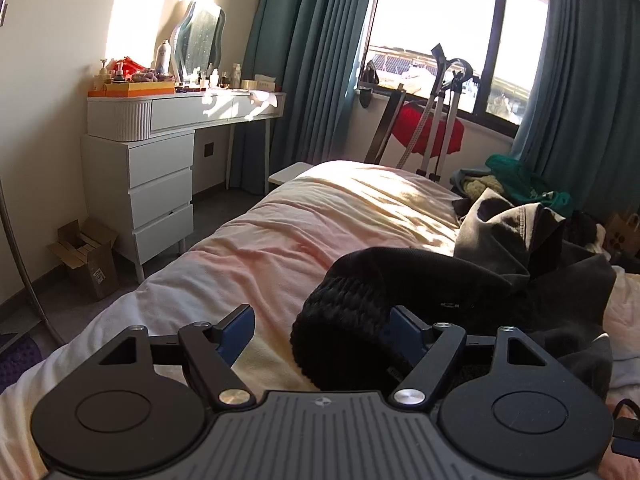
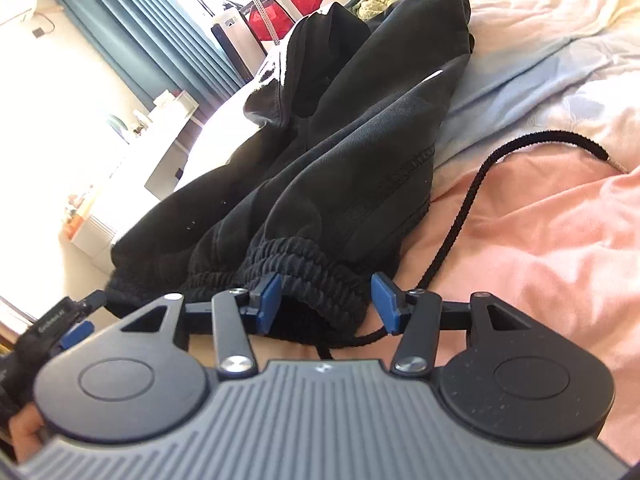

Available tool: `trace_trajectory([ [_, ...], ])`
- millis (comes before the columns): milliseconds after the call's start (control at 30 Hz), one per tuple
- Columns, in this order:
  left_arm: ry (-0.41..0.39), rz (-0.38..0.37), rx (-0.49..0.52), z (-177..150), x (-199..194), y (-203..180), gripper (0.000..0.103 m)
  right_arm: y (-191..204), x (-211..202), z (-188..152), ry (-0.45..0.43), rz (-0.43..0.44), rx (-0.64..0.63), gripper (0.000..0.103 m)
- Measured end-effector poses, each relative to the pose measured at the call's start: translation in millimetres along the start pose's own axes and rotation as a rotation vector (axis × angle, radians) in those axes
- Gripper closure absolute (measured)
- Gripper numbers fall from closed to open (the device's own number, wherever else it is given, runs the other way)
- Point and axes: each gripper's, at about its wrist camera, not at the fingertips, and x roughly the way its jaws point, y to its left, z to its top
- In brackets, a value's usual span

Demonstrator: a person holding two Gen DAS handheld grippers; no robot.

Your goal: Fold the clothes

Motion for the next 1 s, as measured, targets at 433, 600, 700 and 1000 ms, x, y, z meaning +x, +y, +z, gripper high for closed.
trace_trajectory([
  [433,0.315,-0.561,-0.192,-41.0,41.9,-42.9,0.021,-43.4,5.6,26.6,-0.017,-0.029,0.169,0.048],
  [600,0.58,-0.759,-0.29,-72.7,74.2,-65.0,0.02,-54.6,-4.7,33.5,-0.06,-0.035,0.207,0.048],
  [700,0.618,-0.744,-0.301,-89.4,87.4,-75.2,0.023,-57.1,-7.3,34.8,-0.068,-0.021,0.219,0.048],
  [1000,0.525,-0.624,-0.23,-104.0,95.1,-92.9,0.054,-62.7,-9.6,36.7,-0.072,0.003,0.237,0.048],
])
